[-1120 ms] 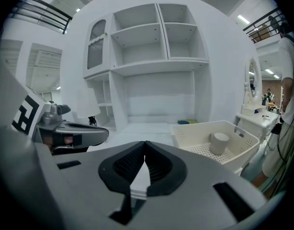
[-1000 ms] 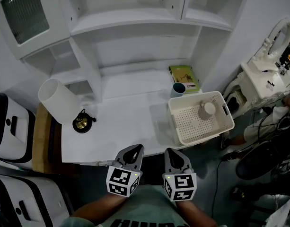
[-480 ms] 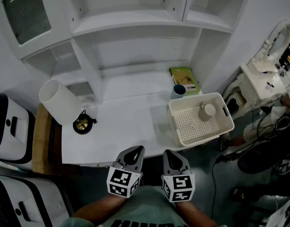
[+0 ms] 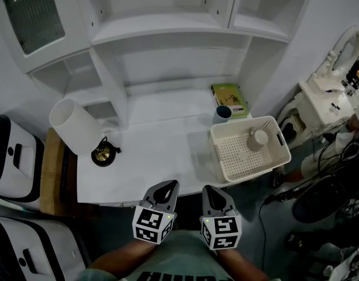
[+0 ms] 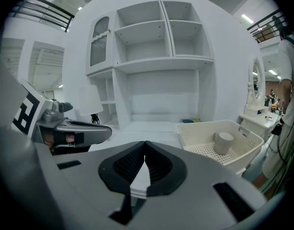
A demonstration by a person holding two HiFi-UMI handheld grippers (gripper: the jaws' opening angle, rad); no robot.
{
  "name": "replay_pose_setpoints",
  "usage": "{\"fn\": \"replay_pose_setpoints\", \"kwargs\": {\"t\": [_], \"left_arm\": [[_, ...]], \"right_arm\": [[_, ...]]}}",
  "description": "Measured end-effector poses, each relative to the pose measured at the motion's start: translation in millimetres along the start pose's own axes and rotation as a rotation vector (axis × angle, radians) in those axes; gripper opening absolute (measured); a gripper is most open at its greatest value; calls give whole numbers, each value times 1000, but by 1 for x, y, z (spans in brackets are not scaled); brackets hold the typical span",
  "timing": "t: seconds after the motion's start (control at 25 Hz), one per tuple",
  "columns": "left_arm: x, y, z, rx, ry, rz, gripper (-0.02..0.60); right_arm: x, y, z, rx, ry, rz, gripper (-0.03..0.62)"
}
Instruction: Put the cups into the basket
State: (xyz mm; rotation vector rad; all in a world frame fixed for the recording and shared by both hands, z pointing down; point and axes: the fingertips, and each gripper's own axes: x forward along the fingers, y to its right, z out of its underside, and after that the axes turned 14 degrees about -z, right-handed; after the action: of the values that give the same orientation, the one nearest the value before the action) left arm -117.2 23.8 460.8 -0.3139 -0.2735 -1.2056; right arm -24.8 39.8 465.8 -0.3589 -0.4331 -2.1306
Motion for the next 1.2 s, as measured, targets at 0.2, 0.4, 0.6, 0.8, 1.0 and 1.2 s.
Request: {"fn": "replay_pose_setpoints", "kwargs": {"t": [0.2, 0.4, 0.6, 0.8, 1.0, 1.2], "left_arm": [[1, -7, 0, -2, 1, -14, 6], [2, -10, -5, 2, 12, -22, 6], [1, -9, -9, 7, 17, -7, 6], [5, -7, -10, 5, 16, 10, 6], [21, -6, -17, -1, 11, 7, 6], [47, -4, -30, 10, 8, 6, 6]], "right_arm": [[4, -1, 2, -5, -7, 2, 18], [6, 0, 0, -7, -10, 6, 18], [6, 2, -3, 3, -1, 22, 18], [8, 8, -10, -11, 0, 40, 18], [14, 23, -16, -8, -7, 41, 18], [28, 47, -28, 3, -2, 38, 18]]}}
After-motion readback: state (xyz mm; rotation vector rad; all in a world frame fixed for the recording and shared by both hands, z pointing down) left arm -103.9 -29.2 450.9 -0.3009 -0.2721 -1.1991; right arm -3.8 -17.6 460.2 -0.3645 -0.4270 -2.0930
